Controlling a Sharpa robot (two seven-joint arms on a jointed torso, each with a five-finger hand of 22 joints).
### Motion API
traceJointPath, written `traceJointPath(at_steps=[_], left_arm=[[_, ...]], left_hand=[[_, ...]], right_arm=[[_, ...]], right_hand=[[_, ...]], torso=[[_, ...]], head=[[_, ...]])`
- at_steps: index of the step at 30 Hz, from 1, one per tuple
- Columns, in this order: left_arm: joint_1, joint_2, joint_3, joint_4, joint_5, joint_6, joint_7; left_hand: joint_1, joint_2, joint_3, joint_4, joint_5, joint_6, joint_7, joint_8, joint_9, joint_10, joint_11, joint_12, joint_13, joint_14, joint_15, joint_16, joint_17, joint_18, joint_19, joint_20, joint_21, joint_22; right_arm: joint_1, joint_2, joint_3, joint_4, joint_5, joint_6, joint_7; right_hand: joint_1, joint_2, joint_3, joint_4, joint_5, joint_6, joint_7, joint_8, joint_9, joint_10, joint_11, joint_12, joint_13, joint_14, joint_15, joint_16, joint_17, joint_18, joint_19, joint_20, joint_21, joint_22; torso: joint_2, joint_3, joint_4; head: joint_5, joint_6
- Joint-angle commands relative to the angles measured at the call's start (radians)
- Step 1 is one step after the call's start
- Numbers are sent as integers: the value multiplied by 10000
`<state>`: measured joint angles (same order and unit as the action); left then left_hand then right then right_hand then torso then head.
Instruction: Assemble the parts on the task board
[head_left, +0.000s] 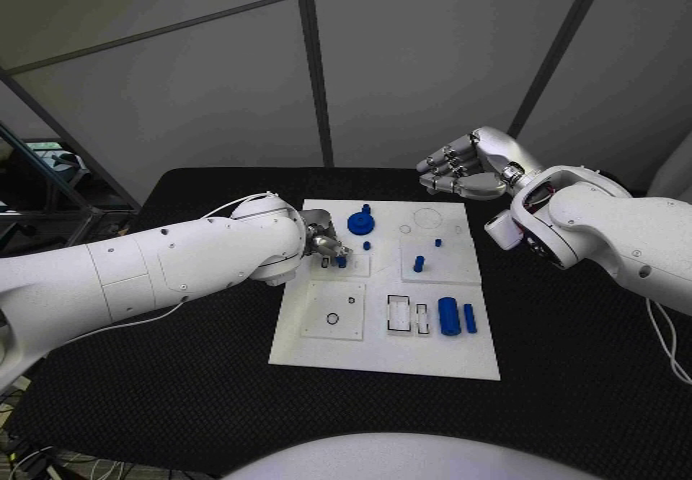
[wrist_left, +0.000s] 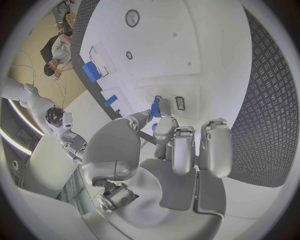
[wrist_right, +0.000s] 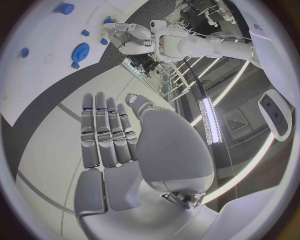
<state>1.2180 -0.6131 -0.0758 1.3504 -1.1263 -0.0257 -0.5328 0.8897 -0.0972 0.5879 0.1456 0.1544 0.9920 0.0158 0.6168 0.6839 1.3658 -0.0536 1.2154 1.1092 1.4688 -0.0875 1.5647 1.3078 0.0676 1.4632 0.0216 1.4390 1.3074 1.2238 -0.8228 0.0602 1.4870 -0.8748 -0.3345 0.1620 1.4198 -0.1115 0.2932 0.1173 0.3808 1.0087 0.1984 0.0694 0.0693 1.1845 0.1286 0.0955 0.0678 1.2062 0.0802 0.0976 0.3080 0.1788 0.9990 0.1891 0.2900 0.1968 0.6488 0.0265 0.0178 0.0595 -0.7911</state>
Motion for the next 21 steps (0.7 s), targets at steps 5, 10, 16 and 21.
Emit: traceJointPath(at_steps=[5, 10, 16, 21], left_arm=[[17, 4, 18, -4, 4, -14, -34], [17, -1, 21, -5, -1, 68, -37], [17, -4, 23, -3, -25, 155, -41], [16, 0, 24, 8, -34, 178, -42]], left_hand=[[-125, -111, -287, 92, -68, 85, 38, -39, -25, 8, 87, 74, 24, 1020, -75, 61, 2630, -256, 152, -36, 39, 974], [-103, -127, -350, 88, -61, 92, 31, -40, -28, 9, 84, 77, 27, 1020, -76, 61, 2630, -258, 156, -36, 41, 981], [469, -40, -263, -280, 67, 41, -17, -63, -36, -8, 42, 66, 24, 1020, -103, 61, 2630, -254, 153, -54, 27, 984], [1178, 44, 248, -850, 321, -60, -38, -91, -39, -46, 14, 21, 0, 1020, -130, 61, 2630, -247, 140, -82, -3, 969]], right_arm=[[14, 11, 5, -4, -14, 70, 52], [14, 11, 5, -5, -14, 82, 51], [14, 8, 5, -4, -14, 91, 48], [14, 8, 5, -5, -14, 96, 45]], right_hand=[[17, -23, 23, 12, 46, 47, 25, 11, 6, 14, 23, 39, -13, 76, 13, -67, -15, 26, 64, 3, -37, -15], [17, -23, 23, 12, 46, 47, 25, 11, 6, 14, 23, 39, -13, 76, 13, -67, -15, 26, 64, 3, -37, -15], [17, -23, 23, 12, 46, 47, 25, 11, 6, 14, 23, 39, -13, 76, 13, -67, -15, 26, 64, 3, -37, -15], [17, -23, 23, 12, 46, 47, 25, 11, 6, 14, 23, 39, -13, 76, 13, -67, -15, 26, 64, 3, -37, -15]], torso=[[-4, -2, 6], [-5, 2, -1], [0, 2, 0], [-3, -4, 0]], head=[[-6, -7], [10, -25], [8, -23], [14, -25]])
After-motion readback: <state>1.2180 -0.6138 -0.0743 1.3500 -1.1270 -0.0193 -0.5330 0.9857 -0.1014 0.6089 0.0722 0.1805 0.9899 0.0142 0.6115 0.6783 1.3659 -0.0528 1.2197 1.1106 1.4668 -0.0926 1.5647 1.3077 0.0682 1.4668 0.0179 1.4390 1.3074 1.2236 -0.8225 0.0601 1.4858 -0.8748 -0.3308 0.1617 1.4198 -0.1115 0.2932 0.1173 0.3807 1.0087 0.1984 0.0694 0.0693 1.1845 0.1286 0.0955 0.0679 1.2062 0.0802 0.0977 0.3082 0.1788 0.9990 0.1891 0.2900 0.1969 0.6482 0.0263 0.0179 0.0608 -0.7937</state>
